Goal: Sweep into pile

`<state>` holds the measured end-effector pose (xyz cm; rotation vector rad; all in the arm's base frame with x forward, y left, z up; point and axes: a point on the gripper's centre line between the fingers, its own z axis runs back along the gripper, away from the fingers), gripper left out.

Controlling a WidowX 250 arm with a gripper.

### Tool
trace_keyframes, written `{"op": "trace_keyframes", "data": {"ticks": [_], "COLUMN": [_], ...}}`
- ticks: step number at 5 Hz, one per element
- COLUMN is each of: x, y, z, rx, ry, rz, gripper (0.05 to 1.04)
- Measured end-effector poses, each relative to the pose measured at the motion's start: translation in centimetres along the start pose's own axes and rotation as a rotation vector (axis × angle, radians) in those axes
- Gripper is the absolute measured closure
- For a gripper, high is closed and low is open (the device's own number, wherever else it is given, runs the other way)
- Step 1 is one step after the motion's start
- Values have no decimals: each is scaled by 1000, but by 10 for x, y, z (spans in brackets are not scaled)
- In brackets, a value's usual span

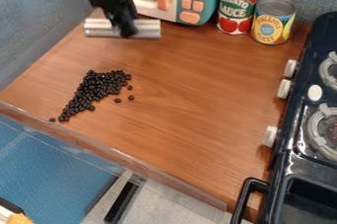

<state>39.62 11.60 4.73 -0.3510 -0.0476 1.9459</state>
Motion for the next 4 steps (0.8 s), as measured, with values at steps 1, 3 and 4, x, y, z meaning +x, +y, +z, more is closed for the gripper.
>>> {"op": "trace_keyframes", "data": {"ticks": [1,3,4], "x": [5,4,8], "y": [-1,7,19], "z": [-15,-23,-13], "rx": [-28,-24,6], "ry": [-11,19,40], "rz": [21,86,136], "gripper": [710,326,82]}}
